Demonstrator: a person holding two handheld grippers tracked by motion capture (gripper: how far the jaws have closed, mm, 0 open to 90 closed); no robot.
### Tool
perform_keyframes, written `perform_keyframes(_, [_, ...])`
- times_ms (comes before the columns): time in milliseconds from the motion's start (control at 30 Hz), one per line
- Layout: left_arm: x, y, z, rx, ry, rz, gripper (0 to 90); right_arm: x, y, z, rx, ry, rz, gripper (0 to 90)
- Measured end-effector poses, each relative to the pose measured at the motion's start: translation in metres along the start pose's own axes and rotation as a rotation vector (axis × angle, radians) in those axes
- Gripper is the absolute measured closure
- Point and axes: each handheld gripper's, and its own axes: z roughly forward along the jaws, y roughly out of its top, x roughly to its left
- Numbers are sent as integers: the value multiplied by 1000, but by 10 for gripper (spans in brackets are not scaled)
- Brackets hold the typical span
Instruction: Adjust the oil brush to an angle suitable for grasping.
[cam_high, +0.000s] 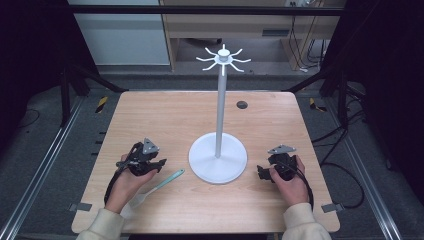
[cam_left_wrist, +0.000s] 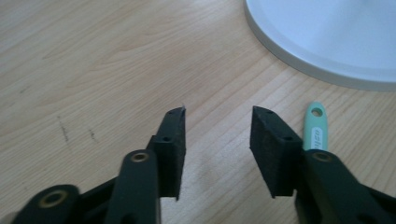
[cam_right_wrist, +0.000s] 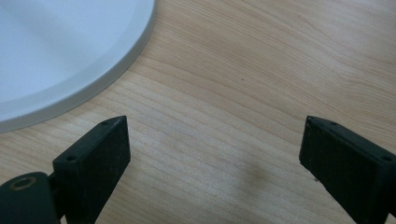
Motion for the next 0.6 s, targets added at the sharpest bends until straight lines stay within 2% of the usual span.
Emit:
perform_keyframes(100, [-1,-2,3,12,-14,10,670,0,0,0,2,-1,-4,93])
perform_keyframes(133, [-1,-2,2,20,-21,12,729,0,0,0,1,-2,-5,93])
perform_keyframes(167, [0,-2,2,20,-25,11,729,0,0,0,1,-2,-5,93])
perform_keyframes(300, [1,-4,3,24,-49,0,840,0,0,0,2,-1,-5,93])
perform_keyframes(500, [-2,-4,6,50,-75,13,898,0,0,1,2,-2,-5,93])
perform_keyframes(600, [-4,-4,7,61,-84,21,900,0,0,0,2,0,-5,93])
